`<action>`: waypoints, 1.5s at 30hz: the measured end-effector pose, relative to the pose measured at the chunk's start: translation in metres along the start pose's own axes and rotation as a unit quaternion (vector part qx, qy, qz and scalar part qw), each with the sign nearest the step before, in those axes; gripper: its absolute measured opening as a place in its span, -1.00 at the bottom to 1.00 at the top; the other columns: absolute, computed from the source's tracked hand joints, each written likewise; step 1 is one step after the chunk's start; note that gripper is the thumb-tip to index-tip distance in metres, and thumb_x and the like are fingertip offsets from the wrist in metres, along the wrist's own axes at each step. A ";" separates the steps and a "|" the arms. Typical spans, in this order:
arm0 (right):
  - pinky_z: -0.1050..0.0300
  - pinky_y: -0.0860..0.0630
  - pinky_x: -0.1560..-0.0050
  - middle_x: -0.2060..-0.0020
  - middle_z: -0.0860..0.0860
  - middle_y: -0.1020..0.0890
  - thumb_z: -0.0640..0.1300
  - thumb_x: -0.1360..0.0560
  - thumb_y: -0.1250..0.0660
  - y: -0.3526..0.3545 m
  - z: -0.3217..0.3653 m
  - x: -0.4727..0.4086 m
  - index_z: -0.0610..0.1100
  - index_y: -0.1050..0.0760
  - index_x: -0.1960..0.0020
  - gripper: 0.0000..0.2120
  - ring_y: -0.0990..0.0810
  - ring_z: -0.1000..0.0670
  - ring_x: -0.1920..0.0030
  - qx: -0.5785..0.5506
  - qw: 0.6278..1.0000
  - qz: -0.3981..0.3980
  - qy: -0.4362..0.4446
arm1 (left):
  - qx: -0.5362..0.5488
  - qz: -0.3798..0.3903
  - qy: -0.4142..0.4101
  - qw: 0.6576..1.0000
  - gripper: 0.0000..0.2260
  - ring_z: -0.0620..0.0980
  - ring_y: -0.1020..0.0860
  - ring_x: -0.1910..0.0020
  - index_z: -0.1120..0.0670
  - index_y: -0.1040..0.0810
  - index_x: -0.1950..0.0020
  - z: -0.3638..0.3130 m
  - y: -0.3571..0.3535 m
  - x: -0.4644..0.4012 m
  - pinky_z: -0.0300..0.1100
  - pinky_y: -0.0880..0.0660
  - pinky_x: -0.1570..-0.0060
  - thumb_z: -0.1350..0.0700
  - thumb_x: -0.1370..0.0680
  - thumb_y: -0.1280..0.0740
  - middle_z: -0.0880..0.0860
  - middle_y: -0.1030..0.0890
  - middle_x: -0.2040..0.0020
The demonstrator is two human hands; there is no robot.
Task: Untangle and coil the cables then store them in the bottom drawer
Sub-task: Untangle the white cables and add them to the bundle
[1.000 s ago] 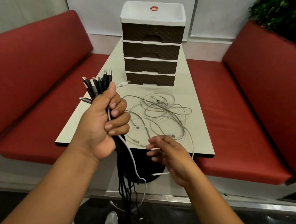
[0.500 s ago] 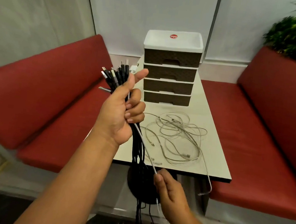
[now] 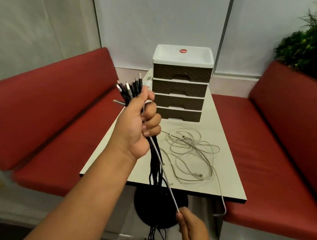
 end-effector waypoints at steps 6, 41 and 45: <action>-0.04 -0.52 0.17 0.39 -0.03 -0.53 0.27 -0.54 -0.01 0.002 -0.040 0.014 0.14 -0.37 0.21 -0.69 -0.55 0.06 0.35 -0.035 0.992 0.024 -0.116 | -0.041 0.019 -0.035 0.998 -0.74 -0.20 -0.10 0.64 -0.01 -0.40 0.17 -0.027 -0.004 -0.009 -0.37 -0.07 0.67 -0.06 -0.66 -0.12 -0.09 -0.16 0.54; 0.35 -0.41 0.16 0.25 0.07 -0.65 -0.17 -0.59 -0.29 0.043 0.015 -0.013 0.03 -0.58 0.14 -0.82 -0.58 0.16 0.23 -0.054 0.997 0.054 -0.005 | -0.313 0.038 0.058 0.947 -0.71 -0.17 -0.06 0.62 0.03 -0.39 0.32 -0.034 0.000 0.005 -0.39 -0.02 0.62 0.00 -0.57 -0.31 -0.11 -0.14 0.56; 0.36 -0.47 0.11 0.22 0.16 -0.67 -0.17 -0.57 -0.34 0.023 -0.012 -0.007 0.02 -0.61 0.07 -0.87 -0.63 0.16 0.16 -0.037 0.997 0.064 -0.031 | -0.316 0.034 0.043 0.947 -0.72 -0.19 -0.08 0.63 0.03 -0.39 0.30 -0.046 -0.007 0.004 -0.36 -0.01 0.63 -0.01 -0.58 -0.31 -0.12 -0.17 0.57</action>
Point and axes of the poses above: each hand's wrist, its own x-axis away from the middle knuckle, its own y-axis out of the back of the hand, z = x × y, the point moved 7 cm from there along -x, towards the middle knuckle
